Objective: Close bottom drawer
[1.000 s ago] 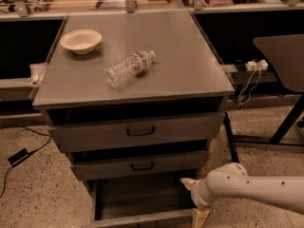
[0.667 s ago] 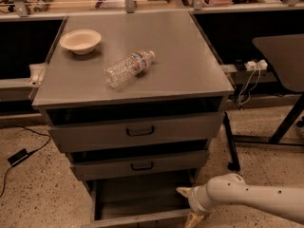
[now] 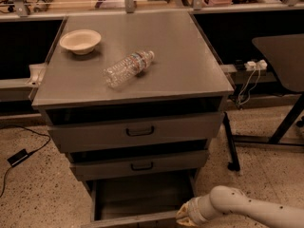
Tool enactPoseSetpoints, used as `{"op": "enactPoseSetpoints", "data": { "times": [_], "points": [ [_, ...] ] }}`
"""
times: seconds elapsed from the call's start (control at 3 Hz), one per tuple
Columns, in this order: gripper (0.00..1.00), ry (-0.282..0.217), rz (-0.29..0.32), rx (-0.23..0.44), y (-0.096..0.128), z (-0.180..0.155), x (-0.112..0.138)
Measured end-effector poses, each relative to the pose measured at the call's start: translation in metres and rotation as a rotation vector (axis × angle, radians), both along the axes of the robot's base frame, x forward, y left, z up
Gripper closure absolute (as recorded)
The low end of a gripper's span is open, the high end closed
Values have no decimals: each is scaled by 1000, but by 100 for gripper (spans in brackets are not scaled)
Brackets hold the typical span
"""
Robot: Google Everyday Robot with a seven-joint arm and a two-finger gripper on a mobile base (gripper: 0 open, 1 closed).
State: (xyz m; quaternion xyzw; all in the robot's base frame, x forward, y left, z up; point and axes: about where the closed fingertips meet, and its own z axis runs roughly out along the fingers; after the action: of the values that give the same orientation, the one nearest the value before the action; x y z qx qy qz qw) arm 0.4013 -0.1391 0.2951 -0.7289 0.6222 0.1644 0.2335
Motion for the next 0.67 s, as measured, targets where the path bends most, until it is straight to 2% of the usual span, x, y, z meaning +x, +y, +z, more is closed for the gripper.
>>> {"op": "enactPoseSetpoints", "data": {
  "times": [0.33, 0.67],
  "points": [
    [89, 46, 14, 21, 8, -27, -13],
    [100, 50, 16, 23, 10, -29, -15]
  ]
}}
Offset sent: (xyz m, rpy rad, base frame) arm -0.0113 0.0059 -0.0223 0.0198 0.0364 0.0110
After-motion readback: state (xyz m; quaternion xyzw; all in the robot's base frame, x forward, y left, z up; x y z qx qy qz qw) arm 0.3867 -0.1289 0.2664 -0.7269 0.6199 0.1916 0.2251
